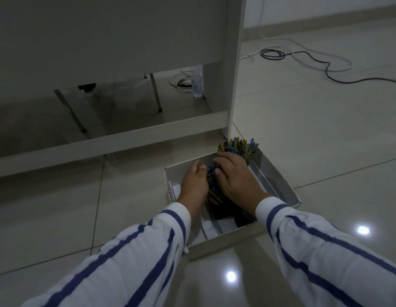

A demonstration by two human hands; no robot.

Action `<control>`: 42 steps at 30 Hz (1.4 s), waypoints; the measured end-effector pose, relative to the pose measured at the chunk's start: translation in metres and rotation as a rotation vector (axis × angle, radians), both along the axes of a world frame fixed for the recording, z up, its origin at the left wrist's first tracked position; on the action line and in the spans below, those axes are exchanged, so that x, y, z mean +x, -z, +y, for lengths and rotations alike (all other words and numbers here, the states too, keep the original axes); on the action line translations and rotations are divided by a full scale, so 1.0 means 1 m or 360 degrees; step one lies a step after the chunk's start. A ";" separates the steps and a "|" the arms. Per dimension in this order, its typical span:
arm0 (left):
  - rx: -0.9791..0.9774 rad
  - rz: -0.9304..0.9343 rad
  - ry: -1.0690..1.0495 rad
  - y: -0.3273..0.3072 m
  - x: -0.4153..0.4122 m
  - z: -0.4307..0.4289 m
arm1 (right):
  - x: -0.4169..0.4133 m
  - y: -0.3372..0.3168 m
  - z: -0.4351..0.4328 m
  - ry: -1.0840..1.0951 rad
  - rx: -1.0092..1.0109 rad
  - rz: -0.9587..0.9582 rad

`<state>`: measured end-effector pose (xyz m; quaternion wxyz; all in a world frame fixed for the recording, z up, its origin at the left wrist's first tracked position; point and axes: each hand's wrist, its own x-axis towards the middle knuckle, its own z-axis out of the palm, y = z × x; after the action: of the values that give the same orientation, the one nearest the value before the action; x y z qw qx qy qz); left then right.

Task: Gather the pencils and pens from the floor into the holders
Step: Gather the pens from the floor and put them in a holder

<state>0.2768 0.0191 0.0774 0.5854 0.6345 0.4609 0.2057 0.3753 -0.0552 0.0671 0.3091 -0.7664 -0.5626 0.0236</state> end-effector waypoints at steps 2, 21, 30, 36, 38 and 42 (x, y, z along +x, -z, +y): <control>0.0043 0.0023 -0.0020 -0.003 -0.005 0.003 | -0.005 -0.004 0.006 0.0015 0.0019 -0.0030; 0.0672 0.0503 -0.0024 -0.034 -0.174 0.063 | -0.147 -0.042 0.084 -0.0359 -0.0283 -0.0281; 0.1022 0.0793 0.0067 -0.102 -0.317 0.092 | -0.283 -0.109 0.135 -0.0581 -0.0281 -0.0269; 0.1173 0.1128 0.0127 -0.144 -0.441 0.112 | -0.394 -0.134 0.154 -0.0716 -0.0283 -0.0176; 0.1184 0.1194 0.0102 -0.149 -0.480 0.112 | -0.428 -0.135 0.157 -0.0774 -0.0314 -0.0114; 0.1148 0.1193 0.0007 -0.131 -0.550 0.112 | -0.495 -0.119 0.164 -0.0860 -0.0428 0.0010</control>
<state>-0.2733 0.1310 0.2085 0.1246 0.8271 0.5372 0.1087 -0.1196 0.1088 0.1865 0.1890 -0.6230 -0.7370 0.1816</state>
